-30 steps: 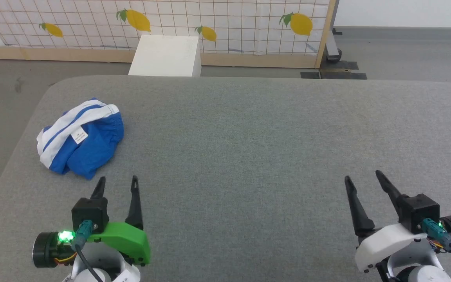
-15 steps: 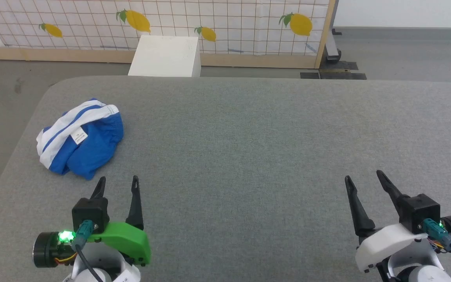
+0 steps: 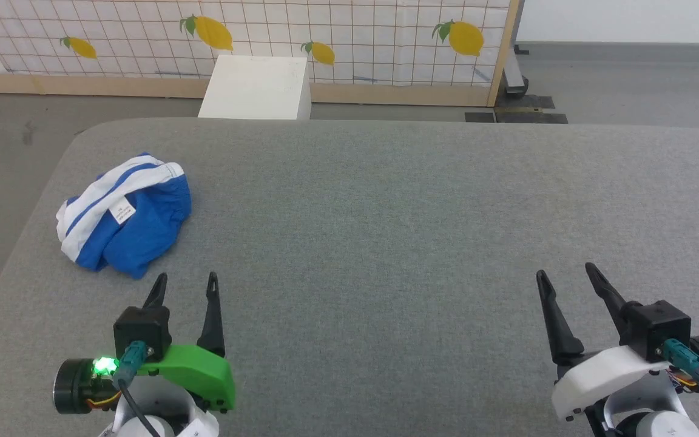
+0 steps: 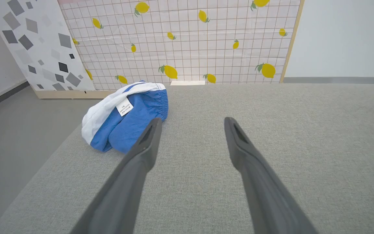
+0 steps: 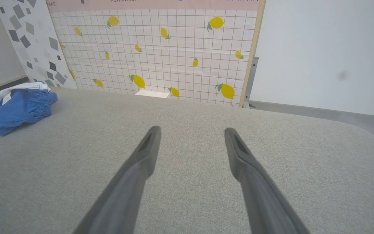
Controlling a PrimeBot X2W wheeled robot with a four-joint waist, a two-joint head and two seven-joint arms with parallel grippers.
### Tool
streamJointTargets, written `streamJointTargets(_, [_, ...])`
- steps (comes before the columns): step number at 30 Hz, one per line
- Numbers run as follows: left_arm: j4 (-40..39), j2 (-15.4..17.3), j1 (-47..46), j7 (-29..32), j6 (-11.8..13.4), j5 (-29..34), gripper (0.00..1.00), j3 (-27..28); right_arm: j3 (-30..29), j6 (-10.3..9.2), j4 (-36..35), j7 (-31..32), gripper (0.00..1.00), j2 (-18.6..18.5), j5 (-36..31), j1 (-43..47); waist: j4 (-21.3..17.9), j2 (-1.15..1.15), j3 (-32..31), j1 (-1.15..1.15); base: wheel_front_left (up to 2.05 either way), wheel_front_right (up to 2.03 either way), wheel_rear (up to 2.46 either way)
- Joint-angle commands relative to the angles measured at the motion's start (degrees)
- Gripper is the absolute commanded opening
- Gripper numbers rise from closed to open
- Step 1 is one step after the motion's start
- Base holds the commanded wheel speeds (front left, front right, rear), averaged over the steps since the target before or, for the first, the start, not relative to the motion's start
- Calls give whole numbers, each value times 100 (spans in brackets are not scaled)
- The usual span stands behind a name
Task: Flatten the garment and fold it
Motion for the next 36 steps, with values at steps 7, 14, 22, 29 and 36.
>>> streamJointTargets(7, [-1,55,34,-52,-10,-23,100,-29,-11,-3,9,-86,100,9,167,-71,-1,0,-1,0,0,0,0])
streamJointTargets(14, [3,75,41,-55,4,-34,100,-59,-33,-4,12,-109,100,10,208,-82,-4,0,-1,0,0,0,0])
streamJointTargets(22, [4,107,44,-55,-1,-58,100,-105,-40,-4,21,-127,100,11,217,-99,-10,0,0,0,0,0,0])
streamJointTargets(29, [21,153,45,-19,-9,-75,100,-164,-31,-5,26,-149,100,13,228,-111,-14,0,5,0,0,0,0])
streamJointTargets(36, [26,188,43,-19,-11,-106,100,-209,-44,-5,30,-179,100,14,287,-129,-17,0,38,0,0,0,0])
